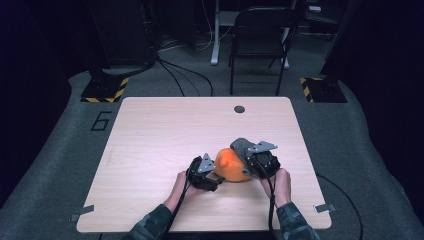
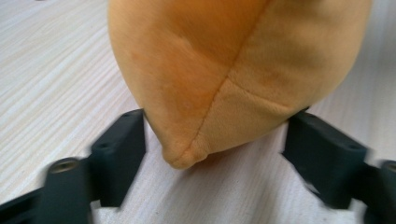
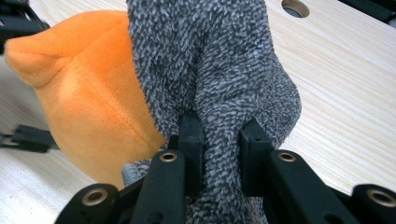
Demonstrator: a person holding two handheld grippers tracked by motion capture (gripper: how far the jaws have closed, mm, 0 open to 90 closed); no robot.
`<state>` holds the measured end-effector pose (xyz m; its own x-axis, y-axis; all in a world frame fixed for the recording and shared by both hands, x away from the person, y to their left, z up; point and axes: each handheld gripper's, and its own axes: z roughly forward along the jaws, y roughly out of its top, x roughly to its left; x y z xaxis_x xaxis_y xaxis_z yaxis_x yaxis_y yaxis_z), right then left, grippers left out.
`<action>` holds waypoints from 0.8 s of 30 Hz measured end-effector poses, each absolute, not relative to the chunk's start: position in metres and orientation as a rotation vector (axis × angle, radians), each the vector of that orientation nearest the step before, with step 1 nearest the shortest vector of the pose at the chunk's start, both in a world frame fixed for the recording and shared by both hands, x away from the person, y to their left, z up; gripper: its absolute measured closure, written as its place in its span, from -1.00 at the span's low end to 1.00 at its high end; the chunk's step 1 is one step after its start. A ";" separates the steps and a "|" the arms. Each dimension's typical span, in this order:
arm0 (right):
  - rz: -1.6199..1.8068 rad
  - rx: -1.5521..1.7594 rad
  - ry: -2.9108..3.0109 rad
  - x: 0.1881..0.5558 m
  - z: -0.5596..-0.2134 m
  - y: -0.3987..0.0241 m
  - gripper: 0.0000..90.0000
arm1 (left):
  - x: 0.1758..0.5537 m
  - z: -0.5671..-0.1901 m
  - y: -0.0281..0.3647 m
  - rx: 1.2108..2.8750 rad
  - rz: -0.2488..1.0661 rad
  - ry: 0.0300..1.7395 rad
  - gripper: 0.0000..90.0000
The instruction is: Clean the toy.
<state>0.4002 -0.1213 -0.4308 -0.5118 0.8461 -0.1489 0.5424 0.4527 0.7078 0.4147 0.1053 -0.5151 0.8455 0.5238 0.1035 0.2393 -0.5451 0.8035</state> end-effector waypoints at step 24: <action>0.796 1.380 2.065 0.402 -0.431 -0.199 0.66 | 0.408 -0.520 0.103 2.105 0.558 0.497 0.55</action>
